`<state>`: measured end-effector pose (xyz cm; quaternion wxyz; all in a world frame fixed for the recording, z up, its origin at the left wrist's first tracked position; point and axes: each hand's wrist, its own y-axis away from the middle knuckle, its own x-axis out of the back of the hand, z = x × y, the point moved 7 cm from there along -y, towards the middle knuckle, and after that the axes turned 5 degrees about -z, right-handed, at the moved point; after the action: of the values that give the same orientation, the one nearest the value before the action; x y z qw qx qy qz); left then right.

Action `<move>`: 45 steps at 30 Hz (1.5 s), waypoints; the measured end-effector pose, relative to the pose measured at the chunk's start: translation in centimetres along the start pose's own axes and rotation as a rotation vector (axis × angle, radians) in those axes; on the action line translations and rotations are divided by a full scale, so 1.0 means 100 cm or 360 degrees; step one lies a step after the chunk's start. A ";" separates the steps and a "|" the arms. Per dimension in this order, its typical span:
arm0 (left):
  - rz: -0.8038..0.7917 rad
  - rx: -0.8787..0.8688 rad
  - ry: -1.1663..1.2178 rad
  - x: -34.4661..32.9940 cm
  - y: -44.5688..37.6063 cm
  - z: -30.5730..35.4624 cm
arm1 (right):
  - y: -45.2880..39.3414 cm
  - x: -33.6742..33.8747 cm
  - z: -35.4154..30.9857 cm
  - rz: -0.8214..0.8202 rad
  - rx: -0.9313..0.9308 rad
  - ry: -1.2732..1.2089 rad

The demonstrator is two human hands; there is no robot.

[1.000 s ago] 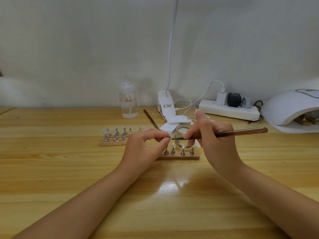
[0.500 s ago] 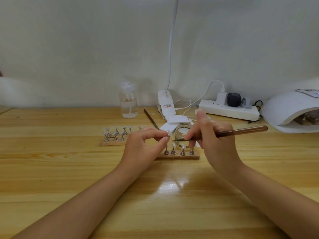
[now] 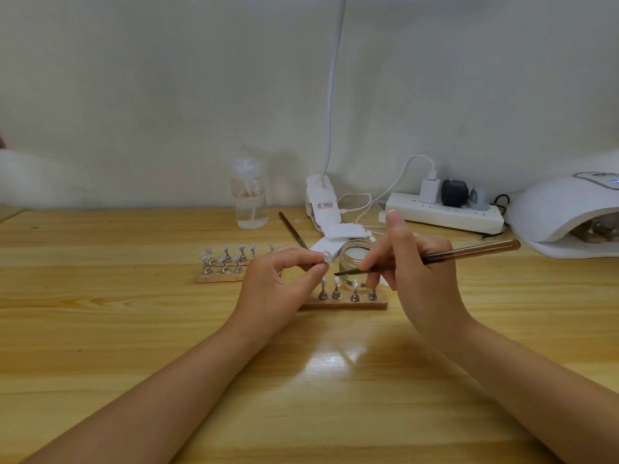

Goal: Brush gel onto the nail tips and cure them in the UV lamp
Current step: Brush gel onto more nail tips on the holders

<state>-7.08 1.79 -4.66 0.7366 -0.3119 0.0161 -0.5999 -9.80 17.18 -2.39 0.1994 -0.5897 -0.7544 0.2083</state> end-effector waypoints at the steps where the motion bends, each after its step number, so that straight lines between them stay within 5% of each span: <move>1: 0.0000 -0.0008 0.0005 0.000 0.000 0.000 | 0.000 0.001 0.000 0.0017 -0.0008 -0.0009; 37: 0.0026 -0.0028 0.0086 0.002 -0.003 -0.006 | 0.006 -0.006 0.000 -0.0040 0.0189 0.0269; 45: 0.0027 -0.0031 0.0092 0.001 -0.004 -0.008 | 0.010 -0.007 0.000 -0.0065 0.0206 0.0047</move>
<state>-7.65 1.30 -5.05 0.7378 -0.3015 0.0459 -0.6022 -8.83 16.70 -2.94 0.2523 -0.5631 -0.7482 0.2439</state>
